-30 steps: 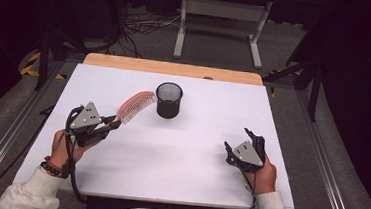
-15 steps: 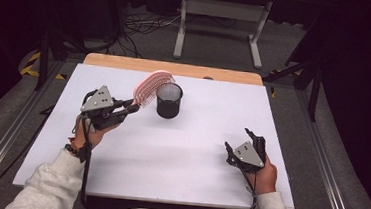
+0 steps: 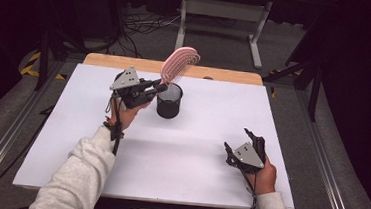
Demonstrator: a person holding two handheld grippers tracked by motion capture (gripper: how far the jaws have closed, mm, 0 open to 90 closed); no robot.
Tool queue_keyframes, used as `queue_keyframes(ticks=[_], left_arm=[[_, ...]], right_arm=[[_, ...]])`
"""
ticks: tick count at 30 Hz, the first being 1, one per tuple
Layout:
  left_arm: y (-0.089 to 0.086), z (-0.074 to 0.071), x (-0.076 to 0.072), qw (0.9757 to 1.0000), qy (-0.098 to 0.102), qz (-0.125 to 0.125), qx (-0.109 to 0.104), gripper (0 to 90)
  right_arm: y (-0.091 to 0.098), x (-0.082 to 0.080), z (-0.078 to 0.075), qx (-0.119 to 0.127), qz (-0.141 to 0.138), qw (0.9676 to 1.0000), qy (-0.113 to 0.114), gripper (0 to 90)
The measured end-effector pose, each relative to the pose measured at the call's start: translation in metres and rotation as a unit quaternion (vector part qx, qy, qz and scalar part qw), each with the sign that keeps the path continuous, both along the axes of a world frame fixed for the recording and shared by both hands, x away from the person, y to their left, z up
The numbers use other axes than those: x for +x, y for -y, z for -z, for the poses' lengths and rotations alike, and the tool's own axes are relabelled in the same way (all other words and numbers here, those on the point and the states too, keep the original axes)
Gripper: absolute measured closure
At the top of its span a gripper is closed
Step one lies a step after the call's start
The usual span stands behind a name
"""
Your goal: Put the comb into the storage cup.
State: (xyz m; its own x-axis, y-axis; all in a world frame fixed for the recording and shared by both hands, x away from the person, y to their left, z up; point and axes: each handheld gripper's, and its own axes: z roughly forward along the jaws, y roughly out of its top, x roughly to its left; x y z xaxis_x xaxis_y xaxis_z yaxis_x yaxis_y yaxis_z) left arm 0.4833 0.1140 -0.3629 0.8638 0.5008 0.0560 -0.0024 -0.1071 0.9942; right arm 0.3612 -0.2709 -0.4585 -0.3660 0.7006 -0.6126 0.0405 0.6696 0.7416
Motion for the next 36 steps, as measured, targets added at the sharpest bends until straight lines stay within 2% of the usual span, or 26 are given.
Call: queue_keyframes(ticks=[5,6,7,9,12,14,17,20,23,25,26,27,28,29,30,32,33,34,35,36], left_arm=[[0.016,0.001,0.022,0.9999,0.0,0.008,-0.007,78.5],[0.022,0.004,0.032,0.9999,-0.006,0.011,-0.008,78.5],[0.022,0.004,0.032,0.9999,-0.006,0.011,-0.008,78.5],[0.031,0.009,0.042,0.9998,-0.01,0.015,-0.012,78.5],[0.039,0.011,0.048,0.9996,-0.011,0.024,-0.011,78.5],[0.043,0.013,0.05,0.9997,-0.011,0.019,-0.005,78.5],[0.044,0.017,0.053,0.9996,-0.018,0.023,0.0,78.5],[0.043,0.019,0.053,0.9994,-0.021,0.026,-0.006,78.4],[0.039,0.018,0.053,0.9993,-0.02,0.028,-0.012,78.5],[0.037,0.017,0.051,0.9992,-0.023,0.029,-0.013,78.5],[0.037,0.017,0.051,0.9992,-0.023,0.029,-0.013,78.5],[0.034,0.016,0.047,0.9992,-0.02,0.032,-0.013,78.5],[0.033,0.016,0.045,0.9993,-0.017,0.032,-0.011,78.4],[0.033,0.016,0.045,0.9993,-0.017,0.032,-0.011,78.5],[0.031,0.015,0.042,0.9992,-0.016,0.035,-0.013,78.5],[0.028,0.013,0.037,0.9991,-0.01,0.038,-0.016,78.5],[0.026,0.012,0.034,0.9989,-0.01,0.042,-0.019,78.5],[0.024,0.011,0.03,0.9987,-0.01,0.046,-0.018,78.5],[0.022,0.01,0.026,0.9988,-0.004,0.047,-0.014,78.5],[0.02,0.01,0.023,0.9986,-0.003,0.052,-0.012,78.5]], right_arm=[[0.002,-0.002,-0.001,0.008,-0.006,0.9999,0.002,19.7],[0.002,-0.002,-0.001,0.01,-0.006,0.9999,0.001,19.9],[0.002,-0.002,-0.001,0.011,-0.007,0.9999,0.001,19.9],[0.002,-0.003,-0.001,0.014,-0.009,0.9999,-0.001,20.0],[0.002,-0.004,-0.001,0.012,-0.014,0.9998,0.0,20.1],[0.002,-0.003,-0.001,0.012,-0.016,0.9998,-0.002,20.2],[0.0,-0.003,-0.001,0.011,-0.02,0.9997,-0.003,20.3],[-0.001,-0.003,-0.001,0.01,-0.024,0.9996,-0.005,21.2],[-0.002,-0.002,-0.006,0.031,-0.033,0.999,-0.009,21.7],[-0.003,0.002,-0.016,0.07,-0.048,0.996,-0.027,21.3],[-0.003,0.002,-0.016,0.07,-0.048,0.996,-0.027,21.3],[-0.006,0.008,-0.028,0.107,-0.061,0.9914,-0.046,19.8],[-0.009,0.011,-0.034,0.121,-0.069,0.9889,-0.052,19.2],[-0.009,0.011,-0.034,0.121,-0.069,0.9889,-0.052,19.2],[-0.016,0.017,-0.047,0.145,-0.086,0.984,-0.057,19.0],[-0.022,0.023,-0.056,0.161,-0.104,0.9796,-0.058,18.1],[-0.022,0.023,-0.056,0.161,-0.104,0.9796,-0.058,18.1],[-0.025,0.026,-0.06,0.169,-0.11,0.9776,-0.06,17.5],[-0.03,0.031,-0.065,0.178,-0.124,0.974,-0.065,15.5],[-0.036,0.039,-0.07,0.192,-0.14,0.969,-0.068,13.6]])
